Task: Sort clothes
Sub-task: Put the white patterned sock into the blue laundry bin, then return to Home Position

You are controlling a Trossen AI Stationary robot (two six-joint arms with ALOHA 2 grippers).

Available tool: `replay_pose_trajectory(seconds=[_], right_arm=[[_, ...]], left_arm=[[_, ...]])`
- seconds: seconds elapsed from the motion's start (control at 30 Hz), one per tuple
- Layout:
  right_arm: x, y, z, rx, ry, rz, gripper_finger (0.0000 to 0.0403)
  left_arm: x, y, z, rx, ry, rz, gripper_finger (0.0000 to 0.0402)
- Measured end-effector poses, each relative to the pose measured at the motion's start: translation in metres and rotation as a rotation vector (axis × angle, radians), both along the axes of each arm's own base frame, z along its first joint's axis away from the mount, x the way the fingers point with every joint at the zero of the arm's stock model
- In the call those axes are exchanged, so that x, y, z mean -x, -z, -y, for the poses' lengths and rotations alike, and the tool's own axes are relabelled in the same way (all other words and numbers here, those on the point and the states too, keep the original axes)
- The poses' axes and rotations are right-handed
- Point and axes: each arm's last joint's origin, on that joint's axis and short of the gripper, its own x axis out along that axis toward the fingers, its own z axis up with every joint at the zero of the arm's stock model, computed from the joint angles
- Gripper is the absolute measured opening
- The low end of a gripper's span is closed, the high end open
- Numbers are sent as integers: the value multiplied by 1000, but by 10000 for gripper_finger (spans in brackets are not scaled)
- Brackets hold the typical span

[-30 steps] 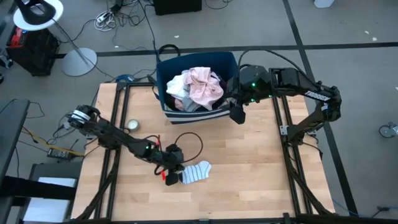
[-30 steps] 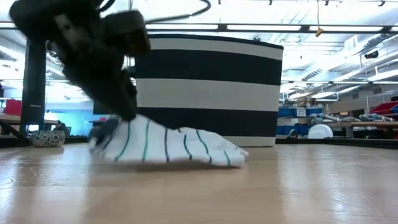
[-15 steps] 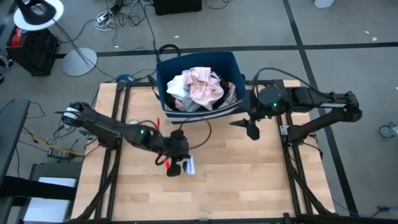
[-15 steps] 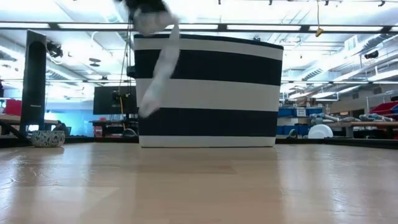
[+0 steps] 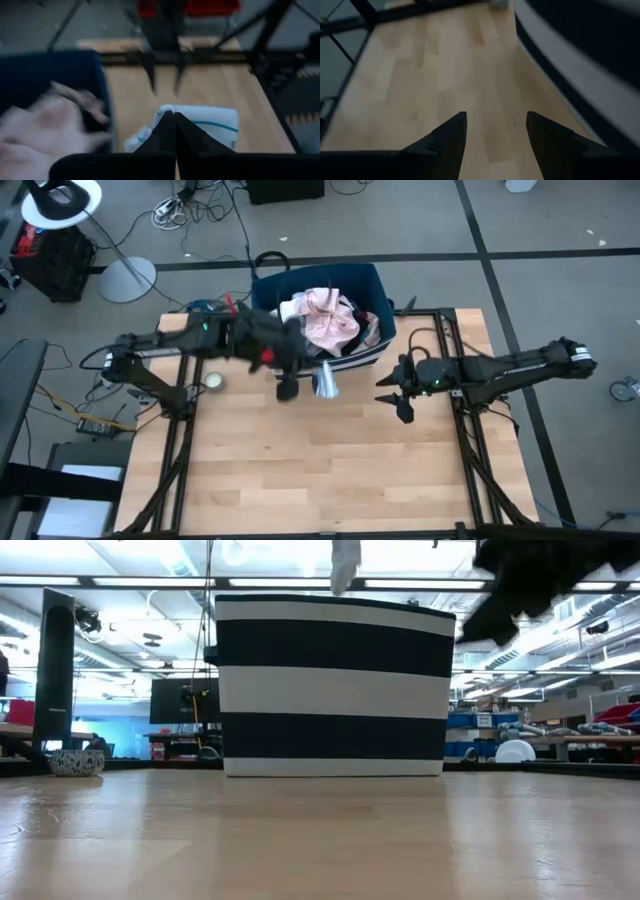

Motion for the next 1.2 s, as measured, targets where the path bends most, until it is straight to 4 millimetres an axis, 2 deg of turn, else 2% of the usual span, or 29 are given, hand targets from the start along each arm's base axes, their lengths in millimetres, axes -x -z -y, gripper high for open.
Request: replay_pose_trajectory(seconds=[0.07,0.17,0.27,0.47,0.6,0.73,0.87,1.07,1.2], right_arm=[[2,19,0,-5,6,-9,208],[6,41,1,-3,8,-29,209],[10,58,1,-32,29,-36,210],[13,66,2,-76,72,3,210],[12,65,2,-78,72,15,210],[12,65,1,-91,66,17,210],[12,65,0,-111,36,14,210],[12,65,1,-90,22,10,210],[12,65,3,1,-17,6,210]], left_arm=[[3,-14,-18,-12,-27,54,0],[0,-24,-46,-11,-45,105,0],[-11,-25,-75,9,-58,121,0],[-45,-5,-128,27,-124,86,2],[-63,16,-150,35,-154,41,18],[-70,32,-165,75,-202,6,49],[-71,35,-171,70,-254,-4,76],[-60,25,-164,100,-269,-6,85],[-42,19,-154,176,-300,-85,85]])
